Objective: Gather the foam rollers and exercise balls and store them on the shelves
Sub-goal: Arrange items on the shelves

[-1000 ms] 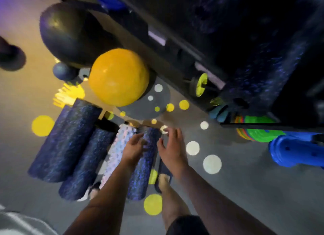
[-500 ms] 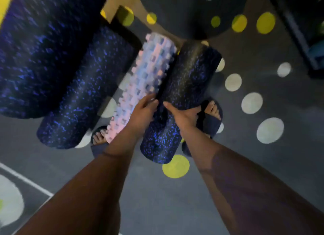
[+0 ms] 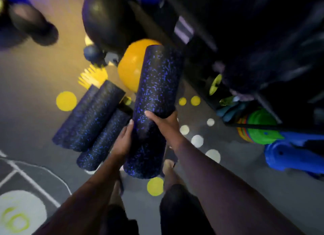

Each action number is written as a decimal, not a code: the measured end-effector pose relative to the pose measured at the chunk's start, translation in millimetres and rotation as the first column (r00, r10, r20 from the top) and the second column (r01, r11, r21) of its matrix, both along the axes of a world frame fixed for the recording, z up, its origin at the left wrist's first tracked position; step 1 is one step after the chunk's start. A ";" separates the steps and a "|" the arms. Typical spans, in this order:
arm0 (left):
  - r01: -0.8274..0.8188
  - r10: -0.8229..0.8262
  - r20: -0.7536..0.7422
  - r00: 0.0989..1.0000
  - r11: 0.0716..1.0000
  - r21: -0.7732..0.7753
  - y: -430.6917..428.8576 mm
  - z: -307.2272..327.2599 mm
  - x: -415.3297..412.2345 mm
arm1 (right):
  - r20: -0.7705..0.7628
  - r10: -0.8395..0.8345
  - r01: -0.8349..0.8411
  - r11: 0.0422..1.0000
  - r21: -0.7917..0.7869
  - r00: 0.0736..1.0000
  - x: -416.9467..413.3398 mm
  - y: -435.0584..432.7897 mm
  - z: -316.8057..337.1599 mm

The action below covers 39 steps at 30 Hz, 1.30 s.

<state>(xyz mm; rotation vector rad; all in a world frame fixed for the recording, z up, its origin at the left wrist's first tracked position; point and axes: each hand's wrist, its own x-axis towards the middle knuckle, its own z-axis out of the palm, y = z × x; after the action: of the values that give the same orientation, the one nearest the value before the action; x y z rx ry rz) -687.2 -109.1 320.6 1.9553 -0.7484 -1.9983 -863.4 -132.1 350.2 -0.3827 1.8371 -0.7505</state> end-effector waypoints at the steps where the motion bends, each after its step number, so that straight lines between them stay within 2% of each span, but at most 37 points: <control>1: 0.008 -0.009 -0.012 1.000 0.999 -0.051 -18.4 25.7 -13.7 | -0.001 -0.024 0.024 0.998 -0.052 1.000 -15.0 -20.1 38.7; 4: 0.061 -0.077 -0.082 0.994 0.982 -0.180 -74.7 74.4 -64.4 | -0.052 -0.105 0.096 0.983 -0.156 0.993 -67.9 -65.9 121.8; 7: 0.145 -0.174 -0.194 0.965 0.977 -0.155 -108.1 141.5 -137.9 | -0.069 -0.214 0.197 0.960 -0.202 0.974 -137.3 -78.7 166.2; 9: 0.204 -0.236 -0.266 0.935 0.968 -0.144 -108.6 143.8 -175.3 | -0.078 -0.280 0.261 0.946 -0.190 0.957 -180.1 -72.3 174.1; 10: 0.229 -0.248 -0.260 0.933 0.968 -0.103 -107.1 166.2 -198.4 | -0.083 -0.331 0.312 0.932 -0.185 0.940 -205.4 -64.8 181.4; 13: 0.407 -0.371 -0.219 0.903 0.901 0.152 -90.1 202.5 -247.9 | -0.099 -0.497 0.481 0.864 -0.152 0.862 -276.7 -37.9 198.0; 14: 0.446 -0.404 -0.227 0.886 0.876 0.184 -84.1 209.0 -261.2 | -0.120 -0.542 0.525 0.838 -0.150 0.832 -298.4 -30.6 202.6; 15: 0.473 -0.421 -0.265 0.868 0.863 0.177 -79.3 213.5 -275.5 | -0.135 -0.576 0.561 0.817 -0.135 0.806 -320.6 -24.0 201.9; 17: 0.454 -0.407 -0.363 0.838 0.890 0.051 -67.1 227.8 -311.5 | -0.185 -0.607 0.591 0.795 -0.141 0.773 -360.2 -12.3 195.7; 18: 0.426 -0.407 -0.377 0.832 0.904 -0.035 -65.9 225.3 -330.5 | -0.214 -0.597 0.573 0.802 -0.168 0.773 -375.9 -9.3 194.0; 21: 0.291 -0.326 -0.360 0.874 0.945 -0.147 -69.9 231.9 -391.8 | -0.312 -0.486 0.451 0.874 -0.181 0.816 -405.6 -3.5 186.9; 25: 0.340 -0.415 -0.259 0.872 0.895 -0.289 -79.9 225.8 -441.6 | -0.370 -0.266 0.273 0.961 -0.036 0.890 -422.8 10.7 150.0; 27: 0.391 -0.459 -0.259 0.850 0.878 -0.274 -80.9 223.0 -444.8 | -0.359 -0.217 0.231 0.973 -0.003 0.908 -418.3 18.5 132.9; 31: 0.438 -0.476 -0.204 0.855 0.875 -0.205 -78.1 203.2 -419.6 | -0.247 -0.250 0.257 0.966 -0.007 0.936 -379.6 22.8 153.5; 33: 0.400 -0.423 -0.169 0.891 0.904 -0.154 -79.5 186.3 -391.4 | -0.471 -0.155 0.192 0.981 0.031 0.868 -356.9 23.6 158.8; 35: 0.310 -0.320 -0.154 0.935 0.947 -0.083 -78.4 170.4 -349.7 | -0.670 0.011 0.011 1.000 0.028 0.743 -325.9 25.7 158.3; 37: 0.255 -0.257 -0.085 0.963 0.966 -0.028 -71.0 162.2 -296.2 | -0.717 0.127 -0.176 0.984 0.007 0.686 -286.4 26.3 149.2; 39: 0.200 -0.199 -0.034 0.979 0.980 0.027 -60.7 150.2 -237.2 | -0.683 0.230 -0.282 0.959 0.037 0.693 -243.7 26.2 137.9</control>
<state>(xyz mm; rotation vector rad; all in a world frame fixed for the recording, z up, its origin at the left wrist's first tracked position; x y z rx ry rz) -924.4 -169.7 470.8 1.9279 -0.9454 -2.1599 -1107.1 -105.9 488.1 -1.0603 2.3726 -0.5011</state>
